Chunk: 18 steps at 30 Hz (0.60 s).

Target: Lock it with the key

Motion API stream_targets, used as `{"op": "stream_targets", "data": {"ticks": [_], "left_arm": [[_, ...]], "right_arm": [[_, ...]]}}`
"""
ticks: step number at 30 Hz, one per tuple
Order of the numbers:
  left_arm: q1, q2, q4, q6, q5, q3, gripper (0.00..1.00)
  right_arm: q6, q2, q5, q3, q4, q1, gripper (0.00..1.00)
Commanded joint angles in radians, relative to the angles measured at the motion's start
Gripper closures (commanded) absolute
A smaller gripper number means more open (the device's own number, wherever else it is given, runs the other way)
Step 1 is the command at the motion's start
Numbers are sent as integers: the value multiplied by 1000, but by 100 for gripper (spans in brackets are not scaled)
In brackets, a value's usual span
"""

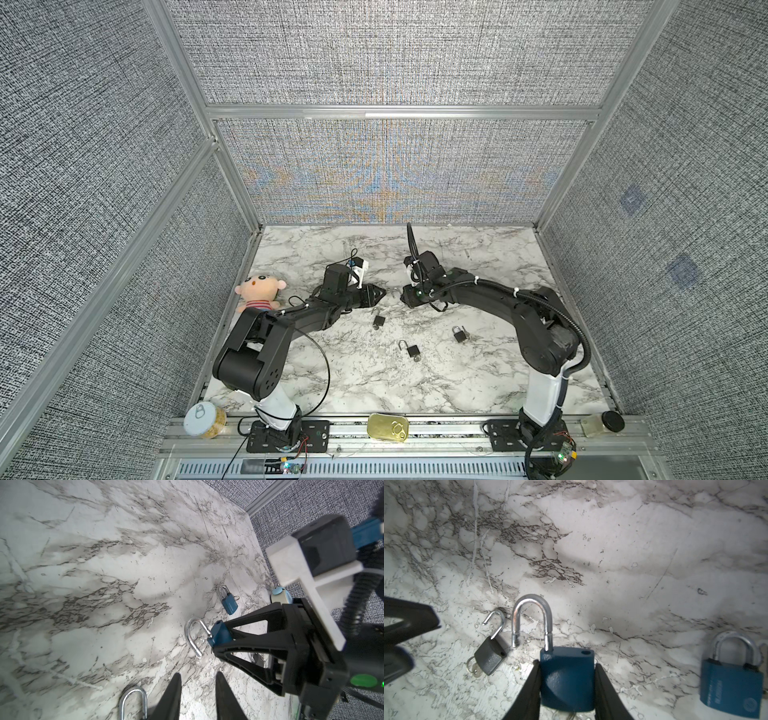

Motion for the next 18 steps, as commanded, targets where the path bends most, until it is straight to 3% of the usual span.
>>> {"op": "stream_targets", "data": {"ticks": [1,18], "left_arm": [[3,13,53,-9,34,9,69],[2,81,155,-62,137,20,67]], "right_arm": [[18,-25,-18,-13,30,2,68],[34,-91,-30,-46,38,11,68]]}}
